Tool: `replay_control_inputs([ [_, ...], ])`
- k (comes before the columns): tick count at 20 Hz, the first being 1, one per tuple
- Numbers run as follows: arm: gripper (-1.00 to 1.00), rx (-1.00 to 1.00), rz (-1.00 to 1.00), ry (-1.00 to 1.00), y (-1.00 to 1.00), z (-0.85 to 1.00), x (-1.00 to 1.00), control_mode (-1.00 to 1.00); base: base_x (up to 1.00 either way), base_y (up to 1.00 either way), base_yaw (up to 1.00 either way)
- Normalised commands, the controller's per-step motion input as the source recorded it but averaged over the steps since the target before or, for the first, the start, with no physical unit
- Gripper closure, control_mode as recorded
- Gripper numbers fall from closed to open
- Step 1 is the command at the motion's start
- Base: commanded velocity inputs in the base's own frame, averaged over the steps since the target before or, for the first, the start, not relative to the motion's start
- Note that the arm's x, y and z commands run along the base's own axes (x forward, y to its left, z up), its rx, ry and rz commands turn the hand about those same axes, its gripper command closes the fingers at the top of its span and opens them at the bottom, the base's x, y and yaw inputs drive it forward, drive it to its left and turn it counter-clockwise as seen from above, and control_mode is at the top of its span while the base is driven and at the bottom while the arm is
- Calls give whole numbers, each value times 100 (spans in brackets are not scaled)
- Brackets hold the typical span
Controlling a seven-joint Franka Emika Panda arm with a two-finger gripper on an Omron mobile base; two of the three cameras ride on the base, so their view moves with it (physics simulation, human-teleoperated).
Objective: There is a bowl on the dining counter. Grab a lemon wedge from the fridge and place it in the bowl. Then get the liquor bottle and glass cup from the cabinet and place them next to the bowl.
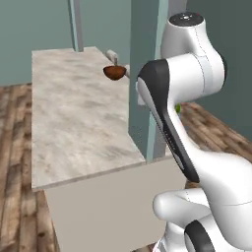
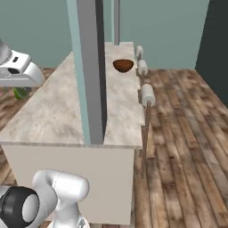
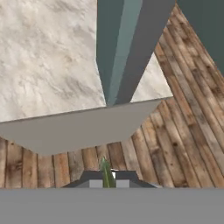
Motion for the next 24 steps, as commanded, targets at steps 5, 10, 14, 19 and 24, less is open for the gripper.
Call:
replay_control_inputs([
  [5,100,0,0,0,0,0,0,100,-57,-100,-16],
  [10,100,0,0,0,0,0,0,100,-36,-100,-15],
  [14,100,0,0,0,0,0,0,100,-2,-100,-8],
  [19,100,0,0,0,0,0,0,100,49,-100,2],
  [24,100,0,0,0,0,0,0,100,98,-99,20],
])
